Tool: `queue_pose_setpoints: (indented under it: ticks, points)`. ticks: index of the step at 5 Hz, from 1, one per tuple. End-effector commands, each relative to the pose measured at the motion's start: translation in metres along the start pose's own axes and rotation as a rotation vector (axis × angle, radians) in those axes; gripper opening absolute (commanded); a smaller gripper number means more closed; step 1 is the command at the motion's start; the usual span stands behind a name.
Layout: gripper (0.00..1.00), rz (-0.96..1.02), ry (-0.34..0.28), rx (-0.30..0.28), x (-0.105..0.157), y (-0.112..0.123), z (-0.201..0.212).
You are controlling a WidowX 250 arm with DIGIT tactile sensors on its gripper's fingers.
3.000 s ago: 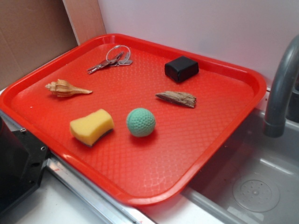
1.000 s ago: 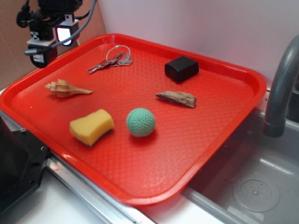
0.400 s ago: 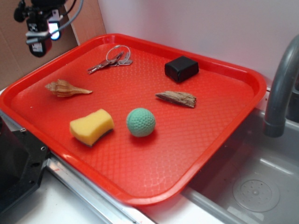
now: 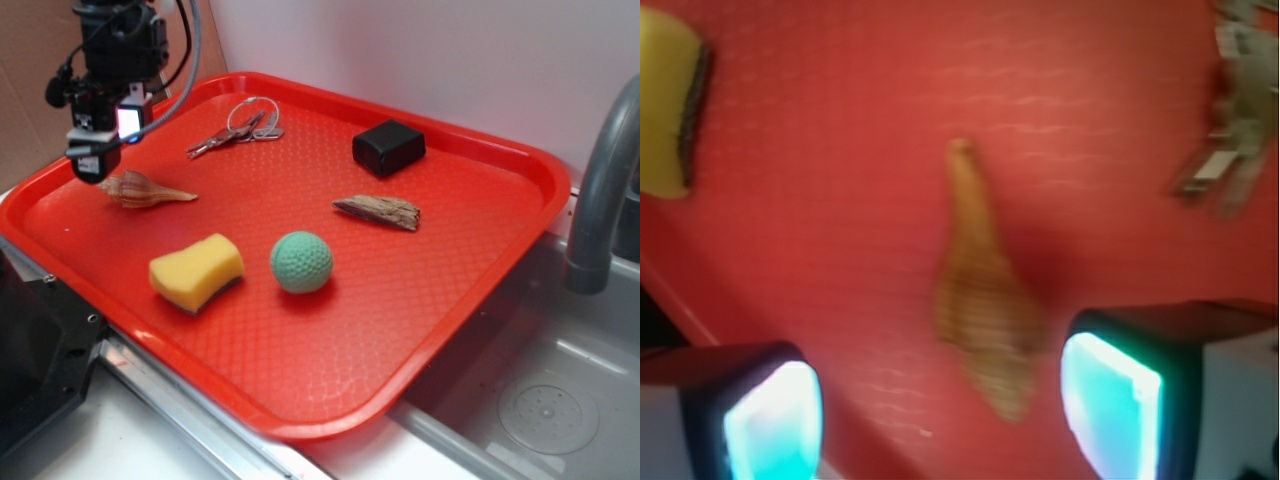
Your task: Grab the shell.
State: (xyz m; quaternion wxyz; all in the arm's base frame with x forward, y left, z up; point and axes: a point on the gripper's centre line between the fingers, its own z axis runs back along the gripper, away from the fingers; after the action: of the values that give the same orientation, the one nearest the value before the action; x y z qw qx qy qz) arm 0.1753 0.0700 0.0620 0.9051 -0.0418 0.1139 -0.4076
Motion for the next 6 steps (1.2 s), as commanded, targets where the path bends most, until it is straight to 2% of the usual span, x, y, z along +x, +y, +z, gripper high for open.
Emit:
queue_pose_setpoints:
  ticks: [1, 2, 3, 4, 5, 6]
  points:
    - [1.00, 0.040, 0.019, 0.071, 0.008, 0.023, -0.038]
    - [1.00, 0.061, 0.033, 0.081, 0.007, 0.029, -0.048]
    - [0.00, 0.052, 0.078, 0.070, 0.006, 0.025, -0.054]
    - [0.00, 0.057, 0.036, 0.057, 0.005, 0.024, -0.049]
    - [0.00, 0.071, 0.036, 0.056, 0.005, 0.024, -0.046]
    - [0.00, 0.273, -0.028, 0.102, 0.003, 0.025, 0.005]
